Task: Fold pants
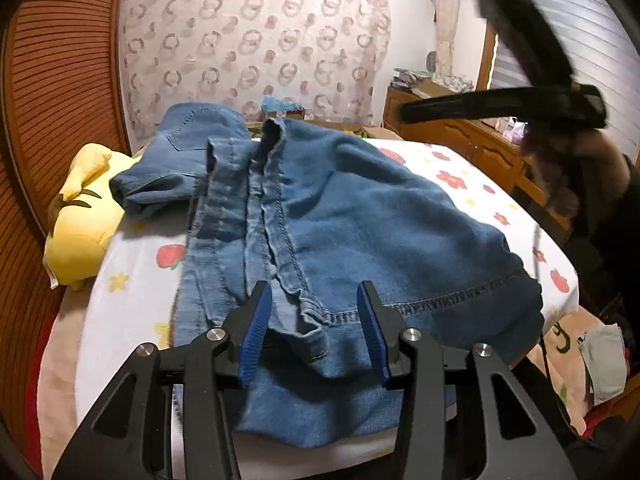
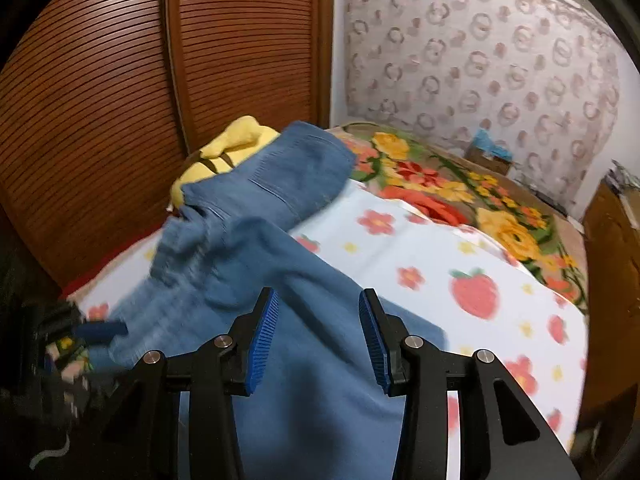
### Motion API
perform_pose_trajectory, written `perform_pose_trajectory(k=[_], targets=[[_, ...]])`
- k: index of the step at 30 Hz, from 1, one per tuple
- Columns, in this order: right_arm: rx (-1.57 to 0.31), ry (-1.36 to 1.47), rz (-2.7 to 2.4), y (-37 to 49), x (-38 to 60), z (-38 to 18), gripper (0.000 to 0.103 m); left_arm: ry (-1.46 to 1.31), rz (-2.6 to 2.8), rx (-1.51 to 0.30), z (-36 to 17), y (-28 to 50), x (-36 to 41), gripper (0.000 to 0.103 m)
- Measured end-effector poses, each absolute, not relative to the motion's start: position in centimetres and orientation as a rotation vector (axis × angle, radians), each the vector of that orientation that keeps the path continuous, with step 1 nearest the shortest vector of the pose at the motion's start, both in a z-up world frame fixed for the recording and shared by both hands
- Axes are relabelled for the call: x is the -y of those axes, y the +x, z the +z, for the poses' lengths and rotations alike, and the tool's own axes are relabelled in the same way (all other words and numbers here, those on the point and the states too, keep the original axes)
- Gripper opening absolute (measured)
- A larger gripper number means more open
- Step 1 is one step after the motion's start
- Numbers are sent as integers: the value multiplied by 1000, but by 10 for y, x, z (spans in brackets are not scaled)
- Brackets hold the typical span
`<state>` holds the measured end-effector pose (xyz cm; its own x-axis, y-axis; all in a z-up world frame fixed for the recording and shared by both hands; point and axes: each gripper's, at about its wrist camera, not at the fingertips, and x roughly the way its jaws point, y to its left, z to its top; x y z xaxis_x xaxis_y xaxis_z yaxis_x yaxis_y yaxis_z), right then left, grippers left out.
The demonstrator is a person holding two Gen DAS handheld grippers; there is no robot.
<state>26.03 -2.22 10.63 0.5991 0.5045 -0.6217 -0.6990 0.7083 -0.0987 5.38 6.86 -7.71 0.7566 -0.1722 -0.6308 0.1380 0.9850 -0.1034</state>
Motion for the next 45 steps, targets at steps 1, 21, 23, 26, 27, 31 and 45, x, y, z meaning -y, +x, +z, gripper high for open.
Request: perform_pose_trajectory(k=[1, 21, 23, 26, 27, 31, 45], targets=[[-599, -352, 699, 256, 35, 107, 44, -39, -171, -699, -80, 56, -66, 46], [-727, -208, 627, 181, 146, 43, 44, 25, -173, -703, -78, 47, -57, 7], [-731, -203, 638, 173, 151, 41, 44, 15, -181, -682, -69, 41, -59, 7], [-729, -204, 655, 168, 150, 41, 44, 12, -187, -681, -65, 38, -60, 7], [-727, -204, 658, 164, 150, 41, 44, 18, -183, -677, -65, 36, -60, 7], [-718, -189, 671, 155, 150, 42, 44, -20, -165, -625, -50, 23, -65, 7], [-748, -159, 673, 143, 163, 15, 44, -16, -100, -751, -97, 37, -77, 7]])
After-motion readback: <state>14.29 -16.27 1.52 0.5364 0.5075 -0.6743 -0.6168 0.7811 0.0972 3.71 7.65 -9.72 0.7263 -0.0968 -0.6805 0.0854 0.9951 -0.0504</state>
